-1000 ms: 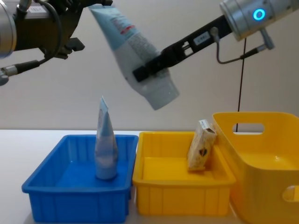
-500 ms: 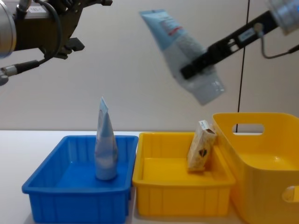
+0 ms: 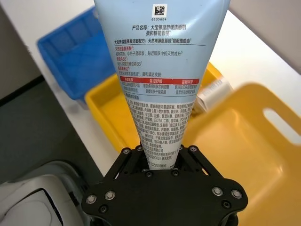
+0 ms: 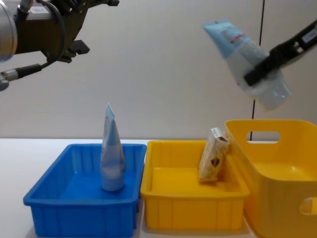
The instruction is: Bimanual collaborative sorting of washing and personal care products
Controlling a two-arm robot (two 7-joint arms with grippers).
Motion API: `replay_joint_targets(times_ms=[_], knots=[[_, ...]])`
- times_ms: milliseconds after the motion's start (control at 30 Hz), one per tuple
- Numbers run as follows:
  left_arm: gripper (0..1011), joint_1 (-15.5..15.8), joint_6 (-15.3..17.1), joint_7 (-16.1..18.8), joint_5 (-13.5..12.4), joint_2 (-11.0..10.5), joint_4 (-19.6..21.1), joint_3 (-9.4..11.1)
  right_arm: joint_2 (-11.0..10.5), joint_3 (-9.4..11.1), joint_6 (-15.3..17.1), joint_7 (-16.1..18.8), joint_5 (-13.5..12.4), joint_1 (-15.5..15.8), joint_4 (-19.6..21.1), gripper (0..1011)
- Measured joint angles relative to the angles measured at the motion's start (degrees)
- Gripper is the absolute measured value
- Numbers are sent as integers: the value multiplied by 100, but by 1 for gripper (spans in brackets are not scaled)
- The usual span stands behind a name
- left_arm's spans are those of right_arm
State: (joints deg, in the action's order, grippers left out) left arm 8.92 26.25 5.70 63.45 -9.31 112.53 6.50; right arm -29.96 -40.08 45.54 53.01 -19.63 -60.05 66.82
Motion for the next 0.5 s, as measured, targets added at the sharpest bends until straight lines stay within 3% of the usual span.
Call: replay_joint_targets(times_ms=[233,500], knots=[[1001,0,0,0,-1,0,0,0,-198,159,423,-209,-56,21,-41,166],[1001,0,0,0,0,0,0,0,-326,275,875,-370,-126,-58,-380,166]])
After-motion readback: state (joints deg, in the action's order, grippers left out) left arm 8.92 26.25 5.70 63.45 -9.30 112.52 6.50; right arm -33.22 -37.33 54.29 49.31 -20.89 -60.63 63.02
